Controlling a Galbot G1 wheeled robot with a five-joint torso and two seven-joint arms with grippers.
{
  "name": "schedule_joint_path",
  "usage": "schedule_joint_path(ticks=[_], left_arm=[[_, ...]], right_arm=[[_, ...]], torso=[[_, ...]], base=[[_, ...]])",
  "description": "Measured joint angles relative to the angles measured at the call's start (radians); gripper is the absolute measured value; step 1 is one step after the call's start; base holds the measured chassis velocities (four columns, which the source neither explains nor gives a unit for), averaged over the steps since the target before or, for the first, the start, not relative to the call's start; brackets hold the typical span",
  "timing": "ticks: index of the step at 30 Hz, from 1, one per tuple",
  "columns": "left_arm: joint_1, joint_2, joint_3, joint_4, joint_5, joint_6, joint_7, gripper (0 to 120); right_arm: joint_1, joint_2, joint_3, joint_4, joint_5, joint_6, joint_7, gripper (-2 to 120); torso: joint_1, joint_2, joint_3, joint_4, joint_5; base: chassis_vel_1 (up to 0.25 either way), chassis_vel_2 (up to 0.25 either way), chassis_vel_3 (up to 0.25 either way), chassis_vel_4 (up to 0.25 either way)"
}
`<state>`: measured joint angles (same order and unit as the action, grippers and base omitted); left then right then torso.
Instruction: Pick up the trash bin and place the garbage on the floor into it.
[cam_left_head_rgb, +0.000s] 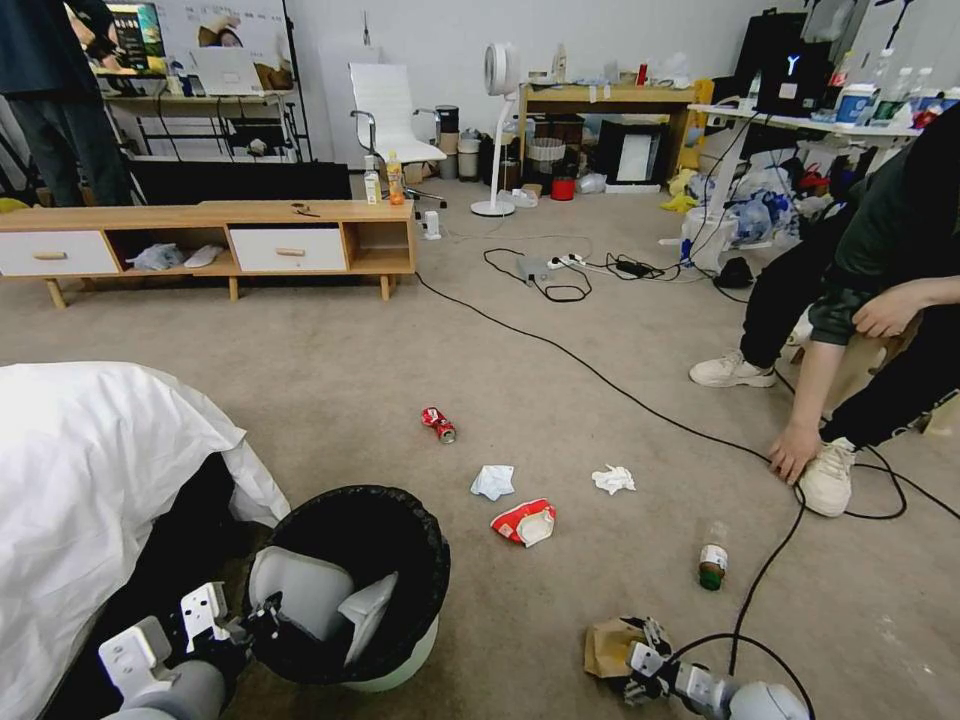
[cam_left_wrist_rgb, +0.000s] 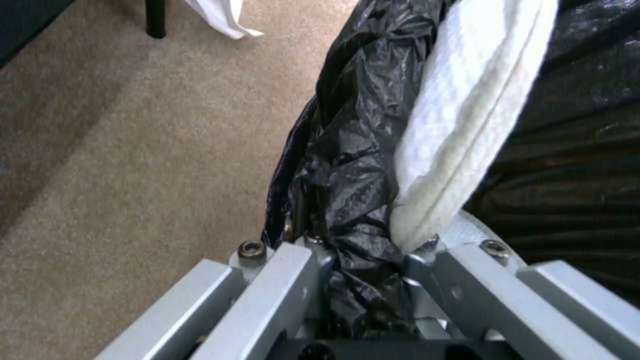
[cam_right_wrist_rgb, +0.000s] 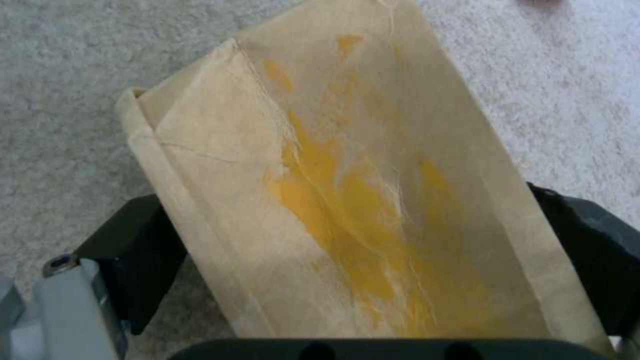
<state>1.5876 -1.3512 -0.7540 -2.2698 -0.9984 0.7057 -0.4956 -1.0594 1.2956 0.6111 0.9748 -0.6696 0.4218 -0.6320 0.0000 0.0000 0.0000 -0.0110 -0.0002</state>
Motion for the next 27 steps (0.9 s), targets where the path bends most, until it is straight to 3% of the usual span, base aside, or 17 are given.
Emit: schedule_joint_path(ticks=[8,12,27], left_arm=[[0.0,-0.001,0.002,0.003,0.005,-0.001,0.002,5],[0.001,-0.001,0.0,0.005,0.005,-0.003,0.004,5],[-0.008,0.003,0.003,0.006,0.006,-0.003,0.004,5]], right_arm=[[0.007,0.006,0.006,-0.018,-0.005,0.01,-0.001,79],[0.007,0.01,0.006,-0.02,-0.004,0.01,0.001,58],[0.008,0.013,0.011,-0.016,0.006,0.017,0.0,6]], torso=[[0.0,0.0,0.0,-0.0003,-0.0003],[0.0,0.0,0.0,0.0002,0.0002],[0.0,0.0,0.0,0.0001,0.0004]], base=[[0.0,0.0,0.0,0.0],[0.0,0.0,0.0,0.0],[0.0,0.0,0.0,0.0]])
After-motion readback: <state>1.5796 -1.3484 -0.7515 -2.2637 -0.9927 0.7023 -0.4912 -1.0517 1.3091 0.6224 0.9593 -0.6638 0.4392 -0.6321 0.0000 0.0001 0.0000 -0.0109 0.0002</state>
